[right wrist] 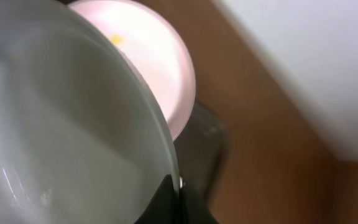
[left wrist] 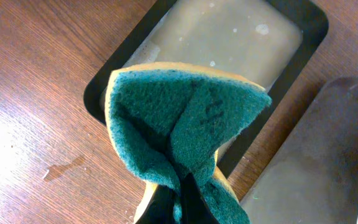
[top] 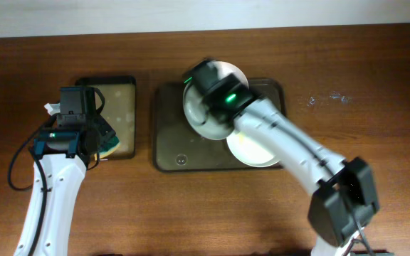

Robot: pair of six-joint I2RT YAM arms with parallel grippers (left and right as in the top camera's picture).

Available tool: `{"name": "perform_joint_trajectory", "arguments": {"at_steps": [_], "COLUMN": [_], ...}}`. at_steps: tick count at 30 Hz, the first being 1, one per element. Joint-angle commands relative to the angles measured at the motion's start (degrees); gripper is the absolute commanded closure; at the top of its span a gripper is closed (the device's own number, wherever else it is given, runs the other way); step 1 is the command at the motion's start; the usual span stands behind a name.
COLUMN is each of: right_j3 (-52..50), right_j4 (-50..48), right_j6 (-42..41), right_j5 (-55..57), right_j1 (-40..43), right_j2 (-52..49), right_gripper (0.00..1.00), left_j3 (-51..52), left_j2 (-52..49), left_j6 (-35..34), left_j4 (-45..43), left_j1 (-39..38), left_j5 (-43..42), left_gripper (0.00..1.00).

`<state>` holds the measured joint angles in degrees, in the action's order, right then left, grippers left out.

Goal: Clean dirty plates on tray and stack at the side
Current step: 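Lift the grey-blue plate with the right gripper and place it at right side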

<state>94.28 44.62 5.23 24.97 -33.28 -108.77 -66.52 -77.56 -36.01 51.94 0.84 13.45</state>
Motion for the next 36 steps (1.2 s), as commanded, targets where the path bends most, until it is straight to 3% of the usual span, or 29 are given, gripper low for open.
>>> {"name": "perform_joint_trajectory", "arguments": {"at_steps": [1,3,12,16,21,22,23,24,25,28,31,36], "right_j3": [0.3,0.3,-3.4,-6.7,-8.0,-8.0,-8.0,-8.0,-8.0,-8.0,-8.0,-8.0], "right_j4": [0.2,1.9,3.1,0.0,-2.4,-2.5,-2.7,-2.7,-2.7,-2.7,-5.1,-12.1], "right_j6": [-11.7,-11.8,-11.8,-11.8,-11.8,-11.8,-11.7,-11.8,-11.8,-11.6,-5.2,-5.0], "right_j5": [-40.5,-46.8,-42.5,-39.0,-39.1,-39.0,-39.0,-39.1,-39.1,-42.2,-50.3,-49.8], "right_j1": [11.5,19.7,50.2,57.4,59.3,59.1,58.7,58.4,58.0,56.4,51.5,40.0], "right_j2": [1.7,1.7,0.5,-2.2,-4.7,-5.1,-5.5,-5.7,-5.7,-5.7,-5.7,-5.7], "right_gripper": [0.96,0.96,0.96,0.96,0.95,0.90,0.74,0.27,0.13,0.07,0.07,0.05], "left_j3": [0.0,0.0,0.0,0.0,0.0,0.0,0.0,0.0,0.0,0.0,0.0,0.0], "left_j2": [0.4,0.4,0.4,0.4,0.4,0.4,0.4,0.4,0.4,0.4,0.4,0.4], "left_j6": [0.9,0.9,0.9,0.9,0.9,0.9,0.9,0.9,0.9,0.9,0.9,0.9], "left_j4": [0.0,0.0,0.0,-0.3,-0.5,-0.5,-0.5,-0.5,-0.5,-0.5,-0.9,-0.9], "left_j1": [0.2,0.2,0.2,0.2,0.2,0.2,0.2,0.2,0.2,0.2,0.2,0.2], "left_j5": [-0.2,-0.2,-0.3,-0.2,-0.2,-0.2,-0.2,-0.3,-0.2,-0.4,-0.7,-0.7], "left_gripper": [1.00,1.00,1.00,1.00,1.00,1.00,1.00,1.00,1.00,1.00,1.00,1.00]}}
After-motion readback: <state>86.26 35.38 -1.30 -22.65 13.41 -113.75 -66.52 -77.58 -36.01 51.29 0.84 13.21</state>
